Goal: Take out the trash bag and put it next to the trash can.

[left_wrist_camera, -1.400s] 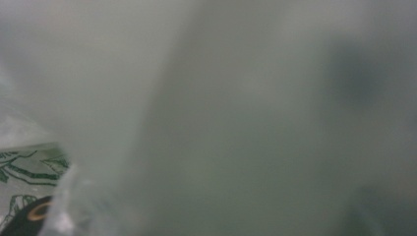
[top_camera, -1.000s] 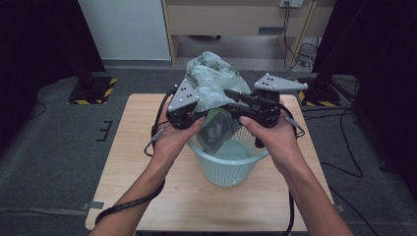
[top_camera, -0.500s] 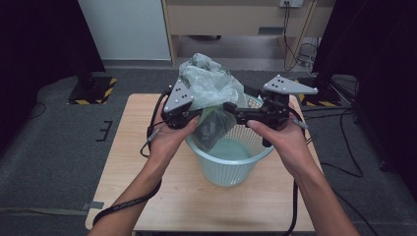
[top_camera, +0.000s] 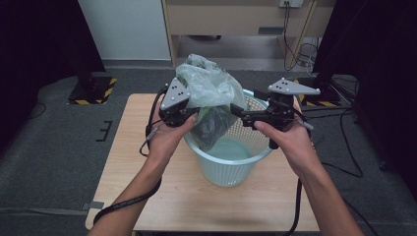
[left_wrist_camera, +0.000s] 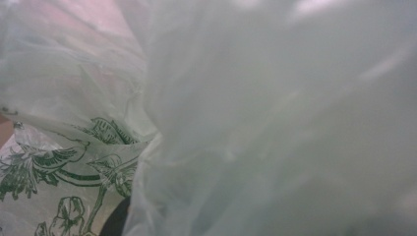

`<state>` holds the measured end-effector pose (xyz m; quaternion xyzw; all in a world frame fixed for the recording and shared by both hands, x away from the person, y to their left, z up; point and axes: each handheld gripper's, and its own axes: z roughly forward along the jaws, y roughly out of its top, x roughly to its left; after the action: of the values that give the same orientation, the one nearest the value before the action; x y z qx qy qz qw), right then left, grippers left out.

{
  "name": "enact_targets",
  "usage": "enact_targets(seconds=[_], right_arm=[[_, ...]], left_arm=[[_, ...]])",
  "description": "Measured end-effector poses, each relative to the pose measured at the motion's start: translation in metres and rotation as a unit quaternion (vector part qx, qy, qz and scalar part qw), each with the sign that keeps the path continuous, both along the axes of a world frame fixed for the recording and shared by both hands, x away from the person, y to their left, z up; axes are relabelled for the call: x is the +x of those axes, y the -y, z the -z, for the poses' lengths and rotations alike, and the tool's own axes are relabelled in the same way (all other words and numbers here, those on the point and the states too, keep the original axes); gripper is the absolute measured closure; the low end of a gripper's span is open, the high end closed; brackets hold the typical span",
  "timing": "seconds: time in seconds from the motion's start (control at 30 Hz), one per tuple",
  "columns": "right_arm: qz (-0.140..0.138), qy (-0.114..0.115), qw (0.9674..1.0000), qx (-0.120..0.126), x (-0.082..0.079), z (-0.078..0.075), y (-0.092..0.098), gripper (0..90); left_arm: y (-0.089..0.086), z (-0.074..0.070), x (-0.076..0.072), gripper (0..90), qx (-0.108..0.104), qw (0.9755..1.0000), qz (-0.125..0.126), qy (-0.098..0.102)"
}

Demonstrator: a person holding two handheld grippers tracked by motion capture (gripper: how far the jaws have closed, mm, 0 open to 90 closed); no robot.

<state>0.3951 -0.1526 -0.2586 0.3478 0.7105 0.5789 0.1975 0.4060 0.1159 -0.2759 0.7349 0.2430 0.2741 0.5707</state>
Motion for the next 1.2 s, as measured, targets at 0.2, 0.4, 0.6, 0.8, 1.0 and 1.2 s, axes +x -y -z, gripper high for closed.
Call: enact_targets(seconds=[0.2, 0.4, 0.6, 0.8, 1.0, 1.2], right_arm=[[0.012, -0.014, 0.9998, 0.013, 0.003, 0.004, 0.011, 4.7], [0.027, -0.026, 0.9989, 0.027, 0.009, 0.008, 0.025, 4.2], [0.039, -0.032, 0.9983, 0.028, 0.012, 0.011, 0.033, 3.9], [0.052, -0.035, 0.9977, 0.027, 0.016, 0.014, 0.041, 3.8], [0.064, -0.036, 0.9970, 0.025, 0.018, 0.016, 0.047, 3.7], [0.072, -0.037, 0.9965, 0.019, 0.018, 0.019, 0.053, 3.7]], left_arm=[[-0.004, -0.004, 0.001, 88.7, -0.009, 0.9999, -0.004, 0.005], [-0.006, -0.010, -0.002, 88.7, -0.018, 0.9997, -0.006, 0.017], [-0.008, -0.013, -0.003, 88.7, -0.019, 0.9995, -0.006, 0.024], [-0.012, -0.018, -0.005, 88.7, -0.028, 0.9990, -0.008, 0.033], [-0.015, -0.023, -0.006, 88.7, -0.027, 0.9990, -0.005, 0.036], [-0.021, -0.024, -0.008, 88.7, -0.037, 0.9986, -0.010, 0.038]])
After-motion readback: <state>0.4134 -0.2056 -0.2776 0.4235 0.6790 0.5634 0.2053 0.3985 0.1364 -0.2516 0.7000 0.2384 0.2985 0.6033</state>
